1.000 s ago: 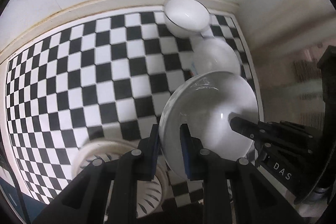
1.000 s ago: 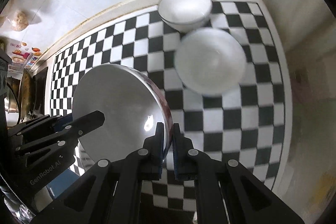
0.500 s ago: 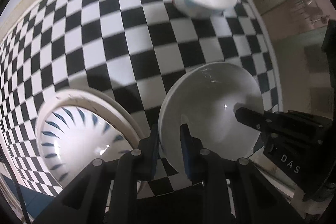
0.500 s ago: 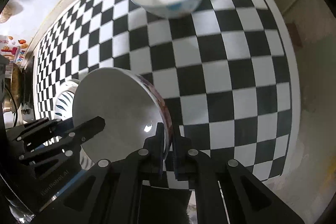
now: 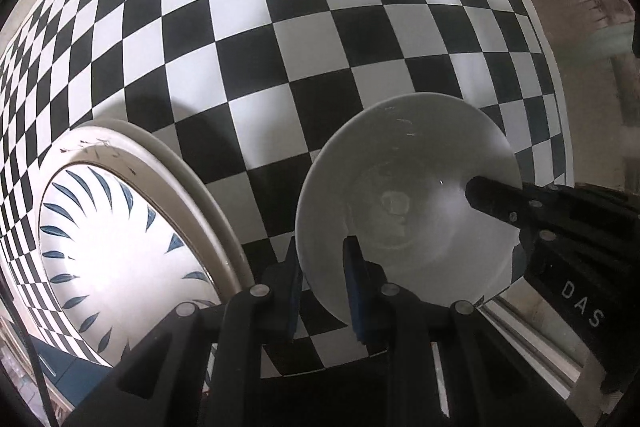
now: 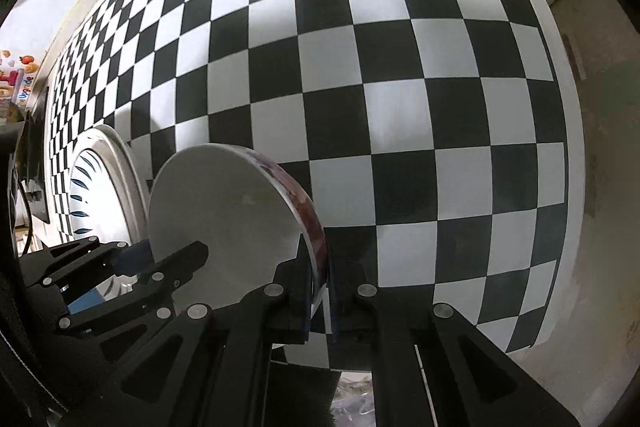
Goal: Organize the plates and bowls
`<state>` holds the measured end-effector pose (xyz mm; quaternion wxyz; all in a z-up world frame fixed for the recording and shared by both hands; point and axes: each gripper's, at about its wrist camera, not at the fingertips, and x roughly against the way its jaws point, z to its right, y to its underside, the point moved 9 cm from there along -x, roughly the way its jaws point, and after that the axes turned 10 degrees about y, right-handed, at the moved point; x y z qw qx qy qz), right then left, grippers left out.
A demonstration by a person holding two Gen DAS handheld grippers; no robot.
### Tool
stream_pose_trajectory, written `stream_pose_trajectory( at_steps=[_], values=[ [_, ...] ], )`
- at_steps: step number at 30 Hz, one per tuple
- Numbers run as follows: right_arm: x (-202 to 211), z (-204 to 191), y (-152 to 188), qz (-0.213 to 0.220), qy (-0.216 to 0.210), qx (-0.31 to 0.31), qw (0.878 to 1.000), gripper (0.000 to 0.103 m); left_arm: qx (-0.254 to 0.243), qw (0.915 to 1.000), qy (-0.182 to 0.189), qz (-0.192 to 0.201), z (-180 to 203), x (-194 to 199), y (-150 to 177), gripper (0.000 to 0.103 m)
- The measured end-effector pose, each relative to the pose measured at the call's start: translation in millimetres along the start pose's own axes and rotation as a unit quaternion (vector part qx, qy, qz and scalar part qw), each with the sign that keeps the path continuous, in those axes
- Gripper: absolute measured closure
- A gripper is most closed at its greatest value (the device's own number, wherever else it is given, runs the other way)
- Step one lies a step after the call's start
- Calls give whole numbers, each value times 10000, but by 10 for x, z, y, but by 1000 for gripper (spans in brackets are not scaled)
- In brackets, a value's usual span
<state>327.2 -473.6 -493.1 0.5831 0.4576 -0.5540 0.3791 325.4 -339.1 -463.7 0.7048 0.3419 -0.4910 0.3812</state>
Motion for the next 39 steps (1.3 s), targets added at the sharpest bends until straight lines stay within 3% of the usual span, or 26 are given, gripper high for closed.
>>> stream_pose_trajectory(
  at_steps=[9, 14, 20, 23, 26, 31, 34, 39],
  values=[
    [-29, 96, -21, -42, 11, 39, 10000, 96, -60, 9998, -181, -25, 62, -92, -59, 86],
    [-73, 68, -34, -107, -199, -85, 9997, 95, 89, 9999, -80, -108, 85, -191, -13, 85],
    [-70, 167, -51, -199, -377, -102, 9990, 95, 137, 9998, -85, 64, 66, 139, 18, 84],
    [-11, 186, -80, -180, -465, -148, 9986, 94, 49, 9993, -97, 355, 103, 411, -61, 83],
    [122, 252, -129, -78, -529, -190, 9984, 89, 5, 9982, -149, 584, 68, 611, -282, 82],
    [330, 412, -382, 219, -468, -245, 9984, 61, 282, 9967, -478, 597, -285, 626, -847, 82],
    [412, 583, -581, 423, -196, -418, 9980, 61, 404, 9963, -558, 508, -461, 572, -1090, 82],
    [661, 805, -989, 679, -284, -763, 9944, 61, 629, 9957, -370, 566, -628, 658, -1601, 82]
  ],
)
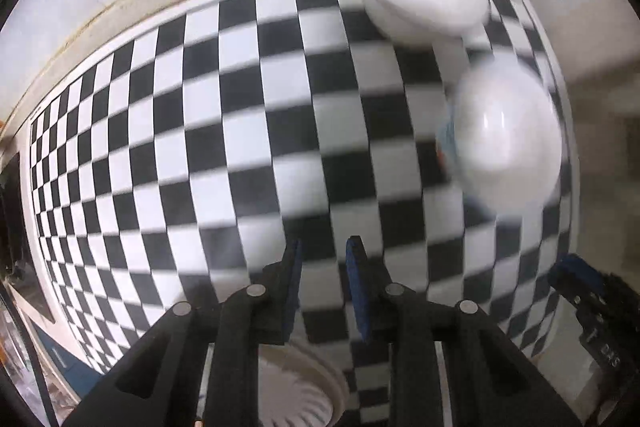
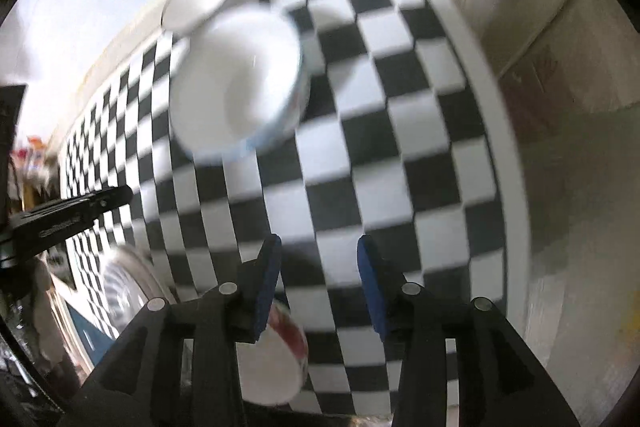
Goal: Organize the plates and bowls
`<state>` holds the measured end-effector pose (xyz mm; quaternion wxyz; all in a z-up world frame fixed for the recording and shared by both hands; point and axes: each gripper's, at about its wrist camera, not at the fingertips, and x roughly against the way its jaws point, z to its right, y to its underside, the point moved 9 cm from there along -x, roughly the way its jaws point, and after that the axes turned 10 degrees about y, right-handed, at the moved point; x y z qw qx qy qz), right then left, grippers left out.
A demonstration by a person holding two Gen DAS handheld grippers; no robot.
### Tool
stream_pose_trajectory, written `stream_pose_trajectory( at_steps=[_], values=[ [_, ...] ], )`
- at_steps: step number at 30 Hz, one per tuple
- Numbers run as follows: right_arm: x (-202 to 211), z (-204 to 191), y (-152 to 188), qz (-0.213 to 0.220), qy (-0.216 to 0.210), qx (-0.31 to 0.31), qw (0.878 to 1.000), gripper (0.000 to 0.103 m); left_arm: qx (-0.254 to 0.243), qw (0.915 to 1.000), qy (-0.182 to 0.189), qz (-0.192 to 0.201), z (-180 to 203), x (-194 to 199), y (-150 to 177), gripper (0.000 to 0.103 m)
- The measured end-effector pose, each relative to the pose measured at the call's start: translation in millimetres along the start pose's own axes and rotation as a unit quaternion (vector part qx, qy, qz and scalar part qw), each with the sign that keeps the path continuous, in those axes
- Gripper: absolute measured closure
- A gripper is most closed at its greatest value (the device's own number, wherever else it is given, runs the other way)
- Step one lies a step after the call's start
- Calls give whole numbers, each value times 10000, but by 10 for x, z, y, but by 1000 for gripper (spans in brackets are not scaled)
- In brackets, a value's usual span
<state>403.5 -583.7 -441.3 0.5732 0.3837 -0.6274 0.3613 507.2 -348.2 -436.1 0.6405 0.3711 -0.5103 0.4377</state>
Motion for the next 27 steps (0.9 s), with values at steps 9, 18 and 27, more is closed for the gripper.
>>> stream_pose_trajectory(
  at_steps=[9, 18, 27],
  values=[
    [289, -130, -1222, 522, -130, -264, 9982, 61, 143, 9992, 269, 265, 78, 92, -1037, 82],
    [-180, -661, -2022, 354, 87, -102, 9993, 61, 161, 9987, 384, 302, 95, -27, -1561, 83],
    [-547, -785, -2187, 11, -236, -285, 9993, 79, 256, 9971, 699, 145, 21, -153, -1626, 98]
  ],
)
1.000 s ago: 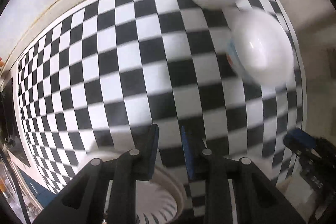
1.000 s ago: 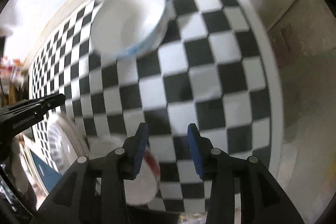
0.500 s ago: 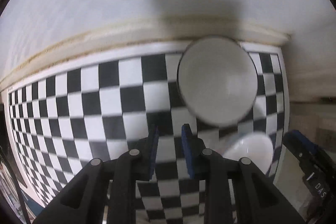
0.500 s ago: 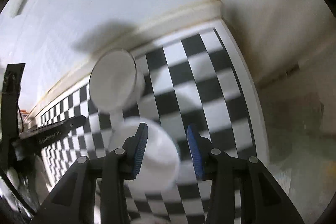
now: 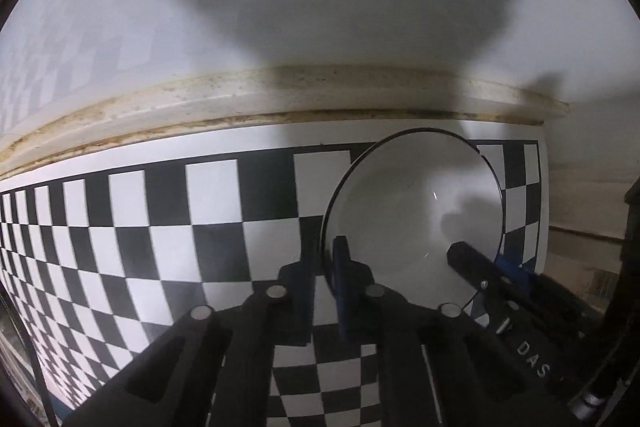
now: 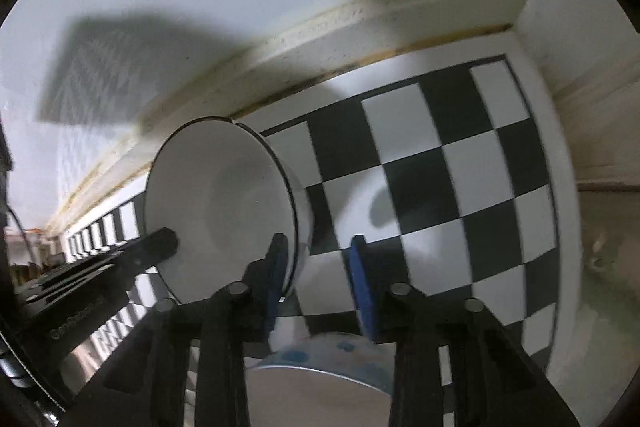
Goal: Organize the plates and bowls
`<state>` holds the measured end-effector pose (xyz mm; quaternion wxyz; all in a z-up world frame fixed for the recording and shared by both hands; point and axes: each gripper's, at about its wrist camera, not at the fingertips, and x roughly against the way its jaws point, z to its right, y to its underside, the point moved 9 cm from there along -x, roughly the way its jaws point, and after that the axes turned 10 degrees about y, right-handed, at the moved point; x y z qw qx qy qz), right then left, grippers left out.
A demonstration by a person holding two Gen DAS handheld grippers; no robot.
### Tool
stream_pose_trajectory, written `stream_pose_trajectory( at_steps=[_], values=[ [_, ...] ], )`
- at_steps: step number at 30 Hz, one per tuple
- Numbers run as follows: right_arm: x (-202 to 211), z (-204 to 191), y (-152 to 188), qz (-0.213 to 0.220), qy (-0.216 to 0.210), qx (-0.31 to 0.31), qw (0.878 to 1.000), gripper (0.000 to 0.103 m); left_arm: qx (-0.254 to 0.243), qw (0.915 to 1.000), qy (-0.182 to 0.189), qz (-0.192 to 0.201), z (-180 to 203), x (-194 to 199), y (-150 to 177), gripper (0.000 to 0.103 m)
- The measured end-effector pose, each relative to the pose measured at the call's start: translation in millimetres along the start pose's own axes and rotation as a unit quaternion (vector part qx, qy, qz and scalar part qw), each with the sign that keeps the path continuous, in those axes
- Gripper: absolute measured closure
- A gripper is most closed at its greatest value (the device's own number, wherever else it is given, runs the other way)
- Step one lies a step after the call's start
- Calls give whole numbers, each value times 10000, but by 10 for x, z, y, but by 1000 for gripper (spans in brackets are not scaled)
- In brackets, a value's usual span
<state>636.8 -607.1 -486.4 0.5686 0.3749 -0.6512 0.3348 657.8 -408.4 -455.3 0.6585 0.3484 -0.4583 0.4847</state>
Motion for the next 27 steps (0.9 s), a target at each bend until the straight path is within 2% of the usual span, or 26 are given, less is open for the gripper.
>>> stream_pose_trajectory(
  at_steps=[1, 2, 5, 11, 16, 23, 27],
  values=[
    [6, -23, -9, -26, -93, -24, 10000, 87, 20, 10000, 46, -9, -9, -20, -14, 99],
    [15, -47, -19, -58, -143, -49, 9999, 89, 58, 9999, 87, -19, -23, -39, -33, 99],
    [39, -71, -51, -26, 60, 5, 10000, 90, 169, 9996, 222, -43, -44, -67, -64, 99],
    [71, -78, 37, 20, 193, 106, 9998, 91, 152, 9994, 306, -69, -12, -36, 28, 99],
    [133, -46, 113, 9, 106, 102, 9999, 91, 75, 9995, 315, -27, 68, -7, 129, 99],
    [383, -78, 181, 169, 19, 175, 9997, 92, -111, 9994, 266, 196, 177, 278, 259, 99],
    [558, -189, 341, 260, -26, 235, 9994, 92, -228, 9989, 214, 341, 229, 519, 350, 99]
  ],
)
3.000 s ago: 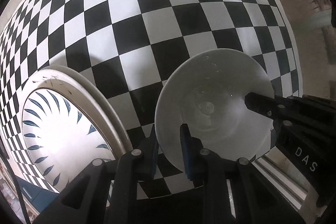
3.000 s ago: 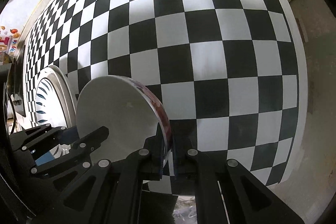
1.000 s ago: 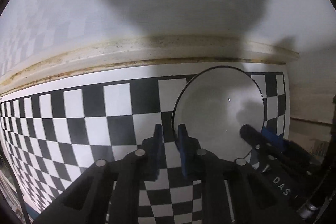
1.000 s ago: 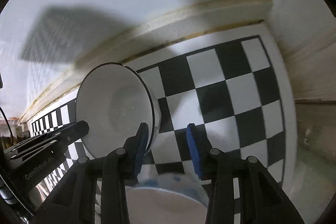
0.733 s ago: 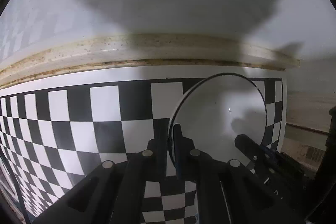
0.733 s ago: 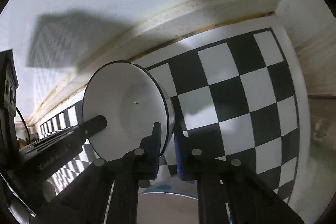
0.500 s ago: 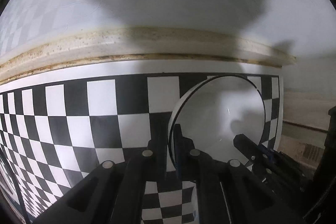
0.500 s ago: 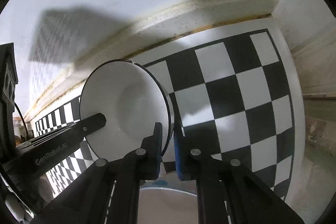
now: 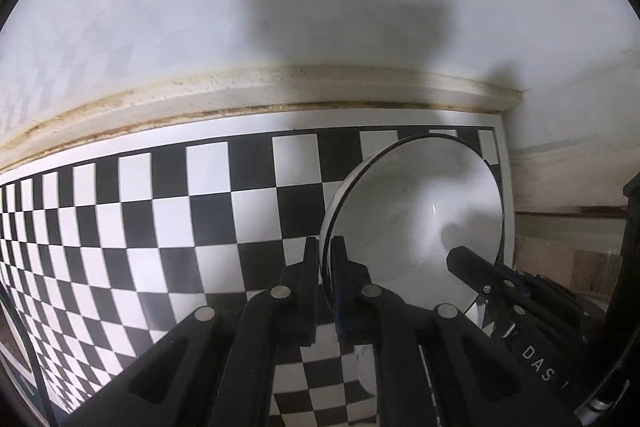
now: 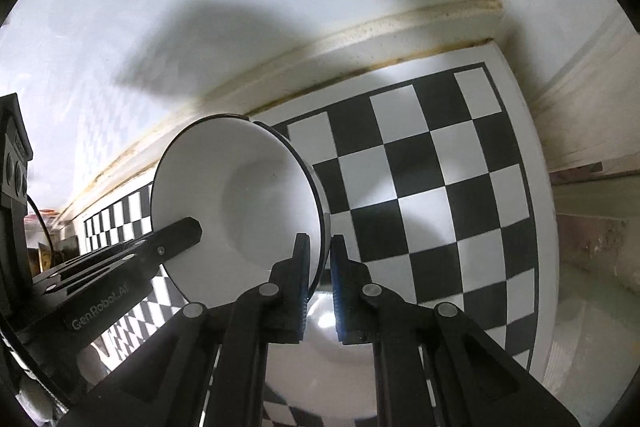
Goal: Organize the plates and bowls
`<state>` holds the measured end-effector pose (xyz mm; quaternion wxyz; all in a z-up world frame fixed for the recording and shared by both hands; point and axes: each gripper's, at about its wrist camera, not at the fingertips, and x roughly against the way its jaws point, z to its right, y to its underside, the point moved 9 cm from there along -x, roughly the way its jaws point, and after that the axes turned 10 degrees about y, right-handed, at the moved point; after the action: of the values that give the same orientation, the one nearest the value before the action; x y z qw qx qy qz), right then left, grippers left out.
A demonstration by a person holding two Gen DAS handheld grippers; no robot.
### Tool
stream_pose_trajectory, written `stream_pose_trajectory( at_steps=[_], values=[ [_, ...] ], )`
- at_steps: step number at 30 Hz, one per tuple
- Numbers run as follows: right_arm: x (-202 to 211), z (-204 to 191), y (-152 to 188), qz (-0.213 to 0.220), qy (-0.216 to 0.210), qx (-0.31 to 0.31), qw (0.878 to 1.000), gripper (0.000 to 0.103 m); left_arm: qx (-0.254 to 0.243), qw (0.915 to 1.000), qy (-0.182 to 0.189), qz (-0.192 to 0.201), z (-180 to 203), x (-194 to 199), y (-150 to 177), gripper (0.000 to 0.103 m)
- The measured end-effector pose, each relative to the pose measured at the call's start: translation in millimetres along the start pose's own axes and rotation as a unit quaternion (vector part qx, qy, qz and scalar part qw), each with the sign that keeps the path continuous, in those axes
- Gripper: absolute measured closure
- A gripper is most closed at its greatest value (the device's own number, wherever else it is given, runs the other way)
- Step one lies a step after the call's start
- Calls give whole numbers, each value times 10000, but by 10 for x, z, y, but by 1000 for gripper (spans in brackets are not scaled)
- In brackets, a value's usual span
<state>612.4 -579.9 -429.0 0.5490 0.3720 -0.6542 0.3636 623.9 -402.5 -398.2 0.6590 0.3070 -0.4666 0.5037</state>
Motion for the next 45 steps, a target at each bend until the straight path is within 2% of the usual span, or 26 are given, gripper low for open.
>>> stream_pose_trajectory(
  at_steps=[11, 18, 24, 31, 36, 45],
  values=[
    [719, -204, 608, 385, -109, 61, 9992, 92, -346, 9988, 112, 341, 259, 635, 489, 98],
    [984, -306, 1336, 537, -146, -97, 9984, 92, -692, 9966, 207, 384, 397, 912, 1086, 98],
    [1140, -232, 1960, 605, -156, -268, 9977, 92, -1003, 9941, 221, 348, 460, 1010, 1556, 98],
    [1078, -105, 2540, 511, -174, -407, 9977, 92, -1200, 9925, 198, 147, 447, 981, 2075, 97],
    [851, 20, 2929, 294, -147, -485, 9983, 92, -1184, 9926, 223, -170, 367, 743, 2383, 97],
    [383, 173, 3304, -175, 22, -574, 9982, 92, -1262, 9897, -5, -670, 291, 281, 2710, 97]
  ],
)
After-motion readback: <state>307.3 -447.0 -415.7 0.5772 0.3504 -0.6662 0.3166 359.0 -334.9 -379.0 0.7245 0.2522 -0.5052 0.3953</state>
